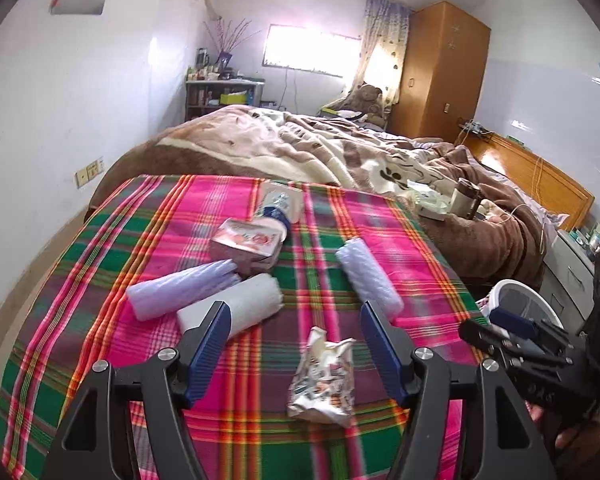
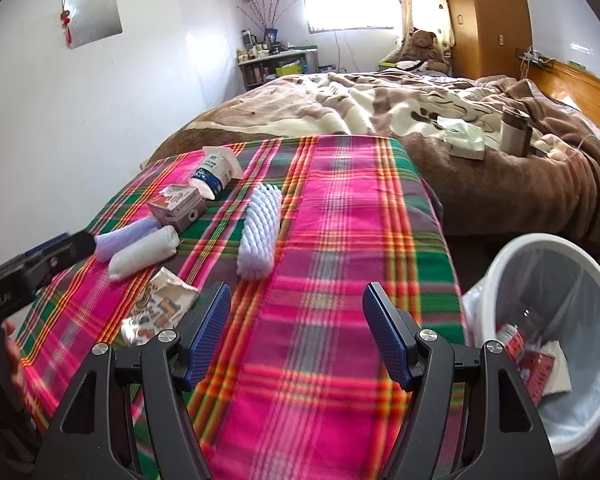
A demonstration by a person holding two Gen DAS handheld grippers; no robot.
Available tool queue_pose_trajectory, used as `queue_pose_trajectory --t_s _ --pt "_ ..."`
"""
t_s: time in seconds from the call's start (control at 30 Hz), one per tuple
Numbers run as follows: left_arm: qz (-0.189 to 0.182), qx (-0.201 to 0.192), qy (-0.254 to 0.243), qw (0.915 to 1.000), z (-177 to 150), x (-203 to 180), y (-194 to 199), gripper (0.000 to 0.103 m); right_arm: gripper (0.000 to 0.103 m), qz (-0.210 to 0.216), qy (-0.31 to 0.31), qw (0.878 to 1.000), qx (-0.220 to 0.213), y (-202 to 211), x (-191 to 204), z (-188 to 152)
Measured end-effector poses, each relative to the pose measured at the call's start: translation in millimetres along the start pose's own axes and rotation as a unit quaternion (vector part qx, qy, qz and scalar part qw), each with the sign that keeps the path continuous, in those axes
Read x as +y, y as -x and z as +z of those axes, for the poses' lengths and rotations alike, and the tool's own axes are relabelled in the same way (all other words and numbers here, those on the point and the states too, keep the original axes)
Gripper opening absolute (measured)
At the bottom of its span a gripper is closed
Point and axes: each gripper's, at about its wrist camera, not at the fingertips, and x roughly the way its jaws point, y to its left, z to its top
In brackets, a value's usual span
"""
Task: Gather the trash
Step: 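Move both grippers back over the table toward the foam net and wrapper, then grasp the white foam net with the right gripper while the left grasps the snack wrapper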
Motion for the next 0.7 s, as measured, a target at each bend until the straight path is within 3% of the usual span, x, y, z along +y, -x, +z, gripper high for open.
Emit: queue_pose_trajectory --t_s 0.27,0.7 --pt "-0.016 0.020 0.000 0.9997 -6 8 -10 0.067 0.070 0.004 0.011 1.000 0.011 -33 11 22" --pt "-0.057 0.088 -0.015 0.9944 -30 -7 -46 0.067 0.070 0.017 0.045 0.997 0.057 -83 22 35"
